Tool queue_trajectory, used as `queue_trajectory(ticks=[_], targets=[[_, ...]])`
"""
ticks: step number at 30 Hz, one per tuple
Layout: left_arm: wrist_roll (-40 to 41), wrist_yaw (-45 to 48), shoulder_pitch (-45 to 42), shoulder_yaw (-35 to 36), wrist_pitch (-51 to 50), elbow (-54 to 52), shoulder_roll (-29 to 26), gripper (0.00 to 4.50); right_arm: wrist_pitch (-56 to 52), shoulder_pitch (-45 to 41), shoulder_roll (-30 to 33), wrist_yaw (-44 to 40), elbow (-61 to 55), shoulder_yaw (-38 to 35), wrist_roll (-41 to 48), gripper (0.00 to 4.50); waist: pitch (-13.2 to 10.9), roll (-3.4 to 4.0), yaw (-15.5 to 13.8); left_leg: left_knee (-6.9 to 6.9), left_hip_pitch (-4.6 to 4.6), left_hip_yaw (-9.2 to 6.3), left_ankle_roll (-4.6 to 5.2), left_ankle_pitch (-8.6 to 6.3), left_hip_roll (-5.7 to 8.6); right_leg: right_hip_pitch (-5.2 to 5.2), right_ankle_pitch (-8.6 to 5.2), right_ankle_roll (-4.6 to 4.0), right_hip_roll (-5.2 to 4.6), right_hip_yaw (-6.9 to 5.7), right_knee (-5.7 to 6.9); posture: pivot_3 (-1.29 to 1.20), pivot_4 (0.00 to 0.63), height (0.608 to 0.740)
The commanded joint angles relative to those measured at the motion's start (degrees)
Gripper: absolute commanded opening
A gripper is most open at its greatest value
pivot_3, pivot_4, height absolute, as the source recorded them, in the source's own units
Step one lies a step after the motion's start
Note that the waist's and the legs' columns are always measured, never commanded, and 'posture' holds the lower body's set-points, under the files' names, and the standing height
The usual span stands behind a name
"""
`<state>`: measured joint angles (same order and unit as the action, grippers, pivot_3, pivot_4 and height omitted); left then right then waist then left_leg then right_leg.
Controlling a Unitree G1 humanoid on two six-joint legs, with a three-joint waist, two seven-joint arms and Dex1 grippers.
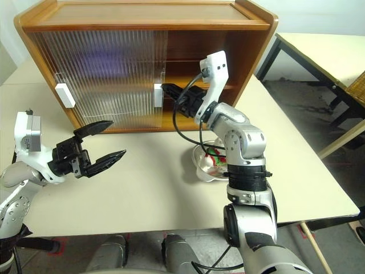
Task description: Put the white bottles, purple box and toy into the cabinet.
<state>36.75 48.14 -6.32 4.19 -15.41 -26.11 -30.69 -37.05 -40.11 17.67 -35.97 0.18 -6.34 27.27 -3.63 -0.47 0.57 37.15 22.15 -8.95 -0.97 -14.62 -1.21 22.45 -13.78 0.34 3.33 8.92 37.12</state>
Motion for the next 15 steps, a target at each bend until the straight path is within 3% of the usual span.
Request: queue_trajectory(ticks=[1, 15], targets=[[0.3, 0.0, 0.4, 0.6, -0.5, -1.0, -0.6, 4.50, -0.3, -0.4, -0.8, 0.0, 0.6, 1.2, 0.7, 0.04, 0.0, 0.00, 0.0, 0.00, 0.00, 0.00, -0.01, 0.00, 0.01, 0.02, -0.02, -0.02, 0.00, 0.01, 0.04, 0.03, 0.104, 0.740], [0.4, 0.2, 0.3, 0.5, -0.6, -0.7, -0.6, 4.50, -0.2, -1.1, 0.5, -0.3, 1.0, -0.4, 0.9, 0.04, 0.0, 0.00, -0.2, -0.34, -0.10, -0.03, -0.30, 0.15, -0.01, 0.03, -0.12, -0.18, 0.04, 0.01, 0.08, 0.02, 0.101, 0.740]])
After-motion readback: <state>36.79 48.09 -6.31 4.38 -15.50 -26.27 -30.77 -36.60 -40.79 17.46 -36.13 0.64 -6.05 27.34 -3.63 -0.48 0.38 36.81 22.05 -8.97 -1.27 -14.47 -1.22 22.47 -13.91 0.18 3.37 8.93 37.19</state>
